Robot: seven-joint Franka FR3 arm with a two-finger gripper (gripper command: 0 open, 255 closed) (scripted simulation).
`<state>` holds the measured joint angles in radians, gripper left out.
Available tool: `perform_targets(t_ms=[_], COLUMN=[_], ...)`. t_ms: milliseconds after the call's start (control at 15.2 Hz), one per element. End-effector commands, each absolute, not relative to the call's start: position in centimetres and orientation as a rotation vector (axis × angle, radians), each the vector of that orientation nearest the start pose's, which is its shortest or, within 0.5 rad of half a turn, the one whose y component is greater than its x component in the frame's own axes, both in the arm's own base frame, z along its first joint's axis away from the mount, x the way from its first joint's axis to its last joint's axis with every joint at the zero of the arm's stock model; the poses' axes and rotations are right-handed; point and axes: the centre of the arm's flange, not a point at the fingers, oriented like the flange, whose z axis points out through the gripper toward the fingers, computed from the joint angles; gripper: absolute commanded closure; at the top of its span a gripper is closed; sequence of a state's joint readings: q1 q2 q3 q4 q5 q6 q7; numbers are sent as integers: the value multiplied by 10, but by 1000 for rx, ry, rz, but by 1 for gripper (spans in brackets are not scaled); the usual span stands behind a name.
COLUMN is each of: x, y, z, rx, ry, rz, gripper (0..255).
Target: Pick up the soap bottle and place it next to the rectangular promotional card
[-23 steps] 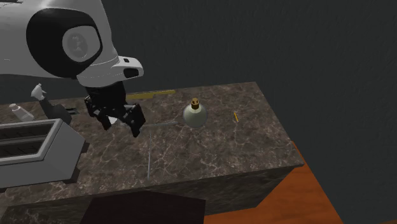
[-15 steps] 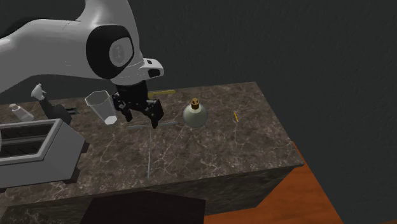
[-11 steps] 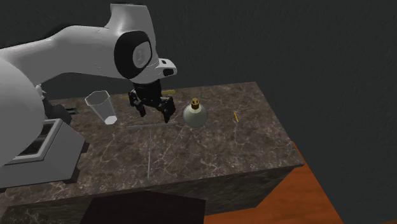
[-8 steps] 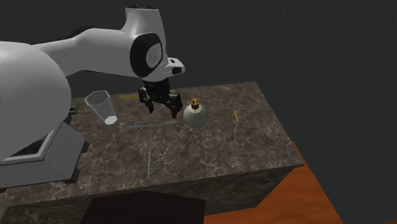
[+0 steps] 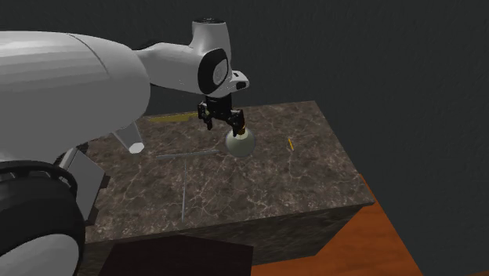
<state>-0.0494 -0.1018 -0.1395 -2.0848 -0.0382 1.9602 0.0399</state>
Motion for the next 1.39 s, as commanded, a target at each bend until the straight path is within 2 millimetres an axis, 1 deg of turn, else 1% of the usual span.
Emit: perform_targets(t_ms=[0, 330, 396, 924, 1320], x=[532, 583, 589, 590, 590], y=[-111, -139, -142, -143, -143], z=[459, 437, 435, 395, 395], rx=[-3143, -3141, -3141, -3141, -3141], ry=[346, 373, 377, 377, 377], rz=[18, -32, -38, -38, -38], gripper=[0, 0, 0, 0, 0])
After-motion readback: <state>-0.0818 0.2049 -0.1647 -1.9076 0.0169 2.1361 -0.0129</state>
